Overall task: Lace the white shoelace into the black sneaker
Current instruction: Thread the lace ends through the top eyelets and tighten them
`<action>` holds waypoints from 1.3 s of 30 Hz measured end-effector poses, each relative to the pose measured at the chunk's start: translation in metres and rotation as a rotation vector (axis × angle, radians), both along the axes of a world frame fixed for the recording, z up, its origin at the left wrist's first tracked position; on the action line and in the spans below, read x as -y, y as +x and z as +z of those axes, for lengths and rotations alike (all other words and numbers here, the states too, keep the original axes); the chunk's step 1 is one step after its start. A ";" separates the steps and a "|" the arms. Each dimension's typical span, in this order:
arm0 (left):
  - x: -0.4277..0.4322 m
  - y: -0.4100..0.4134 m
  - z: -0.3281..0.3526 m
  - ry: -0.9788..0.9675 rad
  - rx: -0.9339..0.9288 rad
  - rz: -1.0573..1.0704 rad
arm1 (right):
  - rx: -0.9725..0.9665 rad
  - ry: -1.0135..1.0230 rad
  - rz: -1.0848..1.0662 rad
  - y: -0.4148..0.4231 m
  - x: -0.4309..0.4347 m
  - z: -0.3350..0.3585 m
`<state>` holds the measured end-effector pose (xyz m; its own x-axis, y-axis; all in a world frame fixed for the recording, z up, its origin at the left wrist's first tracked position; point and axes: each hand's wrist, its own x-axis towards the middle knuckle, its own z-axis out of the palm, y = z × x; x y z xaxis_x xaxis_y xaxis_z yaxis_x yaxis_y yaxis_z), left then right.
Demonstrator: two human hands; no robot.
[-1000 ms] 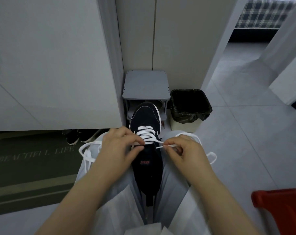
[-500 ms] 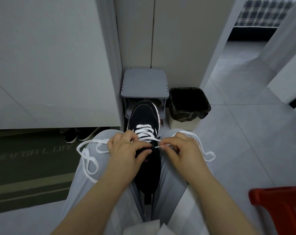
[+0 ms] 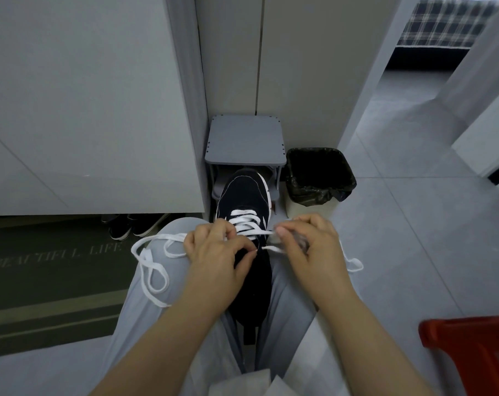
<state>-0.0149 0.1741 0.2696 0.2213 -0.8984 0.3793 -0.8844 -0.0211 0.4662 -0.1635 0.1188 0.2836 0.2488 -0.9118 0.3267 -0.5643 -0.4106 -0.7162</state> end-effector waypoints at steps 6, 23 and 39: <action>-0.015 0.009 0.020 0.052 -0.370 -0.124 | -0.355 0.045 0.153 0.002 0.010 0.008; -0.009 0.027 0.041 0.302 0.080 -0.222 | 0.355 0.339 0.153 -0.030 0.004 0.055; -0.003 0.030 0.075 0.118 -0.964 -0.052 | 0.584 0.413 0.177 -0.024 -0.001 0.036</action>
